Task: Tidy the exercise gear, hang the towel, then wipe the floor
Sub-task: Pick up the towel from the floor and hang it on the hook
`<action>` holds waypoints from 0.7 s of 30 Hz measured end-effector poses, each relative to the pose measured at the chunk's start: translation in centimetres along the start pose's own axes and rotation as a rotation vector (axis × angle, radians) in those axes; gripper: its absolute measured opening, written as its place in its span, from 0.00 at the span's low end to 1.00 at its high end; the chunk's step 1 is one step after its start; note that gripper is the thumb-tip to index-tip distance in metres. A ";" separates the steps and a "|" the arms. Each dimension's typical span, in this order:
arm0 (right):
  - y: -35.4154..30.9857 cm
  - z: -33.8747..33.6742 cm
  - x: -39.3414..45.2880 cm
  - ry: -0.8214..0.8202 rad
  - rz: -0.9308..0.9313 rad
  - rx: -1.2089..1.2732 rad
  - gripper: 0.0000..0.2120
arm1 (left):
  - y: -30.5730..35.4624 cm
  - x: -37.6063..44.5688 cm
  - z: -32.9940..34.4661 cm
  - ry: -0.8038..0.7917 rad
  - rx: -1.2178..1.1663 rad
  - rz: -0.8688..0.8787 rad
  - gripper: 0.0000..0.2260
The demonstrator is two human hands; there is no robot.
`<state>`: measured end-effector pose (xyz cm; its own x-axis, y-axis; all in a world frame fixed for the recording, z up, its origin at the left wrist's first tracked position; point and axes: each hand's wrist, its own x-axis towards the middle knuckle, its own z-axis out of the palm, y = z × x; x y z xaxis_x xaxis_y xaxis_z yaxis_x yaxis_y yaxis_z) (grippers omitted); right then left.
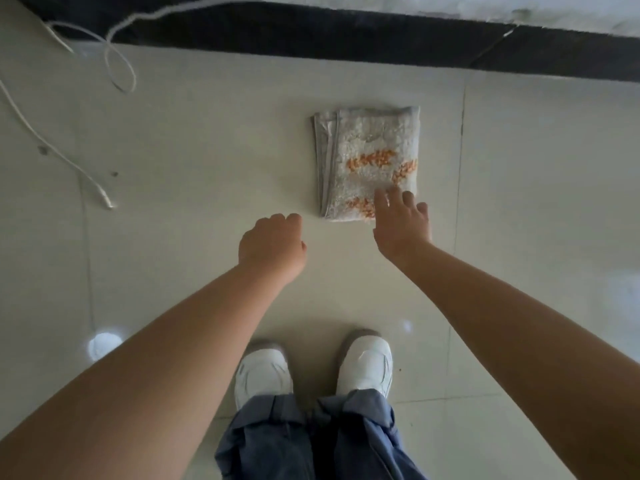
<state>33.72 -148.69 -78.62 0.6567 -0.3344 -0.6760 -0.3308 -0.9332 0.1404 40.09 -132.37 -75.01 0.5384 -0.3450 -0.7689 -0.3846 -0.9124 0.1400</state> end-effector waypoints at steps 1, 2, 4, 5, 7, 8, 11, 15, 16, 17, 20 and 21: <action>0.1 0.3 1.0 0.038 -0.012 -0.054 0.29 | -0.1 0.8 0.3 0.010 0.004 0.010 0.14; 0.2 0.5 1.7 0.072 -0.031 -0.101 0.26 | -0.2 1.4 0.6 0.015 0.004 0.018 0.14; 0.5 0.6 2.5 0.136 -0.102 -0.163 0.20 | -0.3 2.0 0.7 0.018 -0.010 0.027 0.16; 0.6 0.5 2.5 0.153 -0.123 -0.155 0.18 | -0.4 2.0 0.6 0.015 -0.026 0.021 0.16; 0.9 -0.5 1.5 0.160 -0.081 -0.032 0.16 | -0.4 1.3 0.1 0.002 -0.073 -0.005 0.16; 1.0 -1.4 0.7 0.166 -0.047 0.060 0.14 | -0.4 0.5 -0.2 -0.005 -0.097 -0.017 0.16; 2.0 -5.1 -2.9 0.161 0.002 0.335 0.11 | 0.5 -2.8 -1.9 -0.028 -0.173 -0.038 0.17; 3.3 -10.8 -9.8 0.183 -0.013 0.591 0.08 | 2.7 -8.8 -5.9 0.006 -0.334 -0.053 0.20; 3.6 -12.3 -11.8 0.186 -0.009 0.656 0.08 | 3.3 -10.4 -7.3 0.032 -0.371 -0.053 0.21; 4.0 -13.9 -13.8 0.183 0.002 0.717 0.07 | 3.7 -12.1 -8.8 0.058 -0.401 -0.051 0.22; 5.4 -18.9 -20.1 0.163 0.035 0.846 0.06 | 5.0 -17.4 -13.6 0.105 -0.462 -0.020 0.22; 5.9 -20.5 -22.2 0.161 0.046 0.878 0.06 | 5.5 -19.3 -15.1 0.115 -0.473 0.000 0.21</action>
<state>31.14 -149.49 -47.97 0.6954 -0.4451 -0.5642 -0.7153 -0.5034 -0.4846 38.90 -134.02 -49.99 0.6284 -0.3426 -0.6984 -0.0163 -0.9034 0.4286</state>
